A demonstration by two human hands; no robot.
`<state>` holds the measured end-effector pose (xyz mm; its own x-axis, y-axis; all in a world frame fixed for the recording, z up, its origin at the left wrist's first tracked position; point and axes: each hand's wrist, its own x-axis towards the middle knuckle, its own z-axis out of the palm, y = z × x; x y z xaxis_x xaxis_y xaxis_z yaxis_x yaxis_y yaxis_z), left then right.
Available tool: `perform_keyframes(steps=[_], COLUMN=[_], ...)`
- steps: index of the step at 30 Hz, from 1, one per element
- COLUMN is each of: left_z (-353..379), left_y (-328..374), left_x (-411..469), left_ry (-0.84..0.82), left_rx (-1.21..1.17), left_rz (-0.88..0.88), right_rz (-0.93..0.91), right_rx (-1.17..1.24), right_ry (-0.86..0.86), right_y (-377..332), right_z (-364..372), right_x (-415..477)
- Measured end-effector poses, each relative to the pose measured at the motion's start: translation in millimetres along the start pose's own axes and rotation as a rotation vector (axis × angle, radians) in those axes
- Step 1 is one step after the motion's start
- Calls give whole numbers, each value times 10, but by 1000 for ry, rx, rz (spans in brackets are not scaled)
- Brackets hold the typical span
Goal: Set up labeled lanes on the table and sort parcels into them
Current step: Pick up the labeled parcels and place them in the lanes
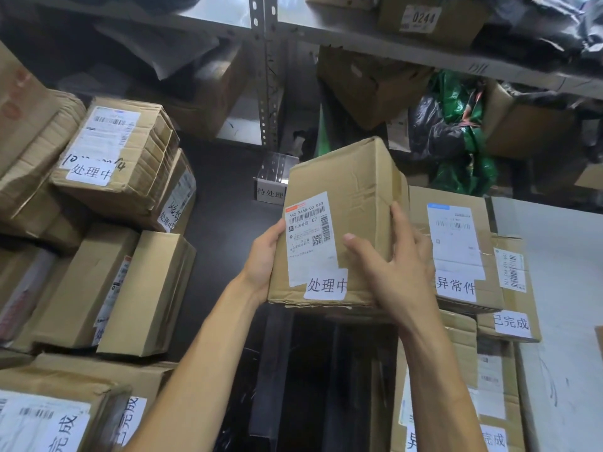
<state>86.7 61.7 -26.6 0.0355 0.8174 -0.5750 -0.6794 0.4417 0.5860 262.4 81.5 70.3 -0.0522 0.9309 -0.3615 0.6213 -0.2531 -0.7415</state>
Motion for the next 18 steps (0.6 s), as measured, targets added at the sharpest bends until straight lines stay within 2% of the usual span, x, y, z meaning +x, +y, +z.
perform_keyframes(steps=[4, 8, 10, 13, 14, 16, 18], left_z=[-27, -77, -108, -223, -262, -355, -415], left_y=[13, 39, -22, -217, -274, -392, -456], left_x=[-7, 48, 116, 260, 274, 334, 385], left_ry=[5, 41, 116, 455, 510, 474, 395], left_rx=[-10, 11, 41, 374, 493, 611, 653], left_rz=[15, 22, 18, 142, 204, 261, 219], right_rz=[-30, -41, -42, -41, -31, -17, 1], right_rx=[75, 102, 97, 55, 43, 31, 30], right_ry=[5, 115, 166, 213, 218, 225, 226], right_y=[52, 69, 29, -18, -20, 4, 33], right_z=[-6, 12, 31, 35, 30, 19, 27], right_x=[61, 81, 88, 69, 65, 73, 90])
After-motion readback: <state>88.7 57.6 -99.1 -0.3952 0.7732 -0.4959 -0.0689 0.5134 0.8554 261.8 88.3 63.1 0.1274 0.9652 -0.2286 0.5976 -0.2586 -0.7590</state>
